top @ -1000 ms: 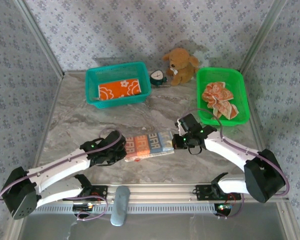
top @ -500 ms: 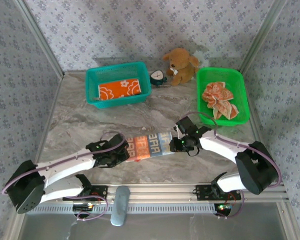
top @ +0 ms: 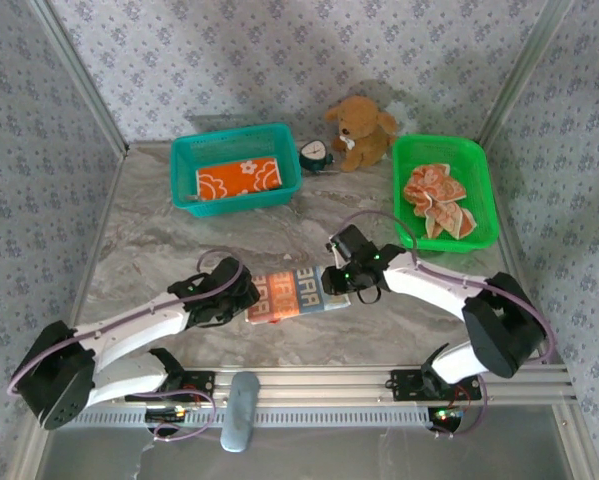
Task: Fold and stack the towels
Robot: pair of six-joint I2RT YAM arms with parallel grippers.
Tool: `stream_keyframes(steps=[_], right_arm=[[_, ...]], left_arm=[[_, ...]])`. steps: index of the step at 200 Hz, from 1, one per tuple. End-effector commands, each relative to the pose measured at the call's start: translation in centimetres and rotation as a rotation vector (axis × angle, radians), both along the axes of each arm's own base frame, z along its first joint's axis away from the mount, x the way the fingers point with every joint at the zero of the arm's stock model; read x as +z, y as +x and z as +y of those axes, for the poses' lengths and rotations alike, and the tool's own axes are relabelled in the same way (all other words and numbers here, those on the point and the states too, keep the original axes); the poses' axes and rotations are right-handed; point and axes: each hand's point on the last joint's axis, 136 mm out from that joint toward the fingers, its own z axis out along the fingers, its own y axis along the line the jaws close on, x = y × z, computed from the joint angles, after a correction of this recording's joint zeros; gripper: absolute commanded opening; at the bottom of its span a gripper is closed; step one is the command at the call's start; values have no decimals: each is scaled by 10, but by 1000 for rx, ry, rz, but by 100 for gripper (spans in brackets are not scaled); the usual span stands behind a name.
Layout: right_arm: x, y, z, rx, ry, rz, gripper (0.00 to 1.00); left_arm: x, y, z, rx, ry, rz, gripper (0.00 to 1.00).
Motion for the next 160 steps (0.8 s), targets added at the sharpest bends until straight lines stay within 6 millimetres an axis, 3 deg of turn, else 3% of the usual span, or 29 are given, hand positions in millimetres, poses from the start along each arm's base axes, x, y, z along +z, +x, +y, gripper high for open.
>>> stream_keyframes(steps=[1, 112, 160], right_arm=[[-4, 6, 6, 36, -22, -26, 29], [-40, 2, 3, 52, -38, 40, 27], [-46, 1, -1, 40, -45, 51, 26]], left_arm=[[6, 13, -14, -15, -39, -35, 55], [-31, 4, -25, -94, 60, 39, 53], [-30, 2, -39, -182, 115, 29, 52]])
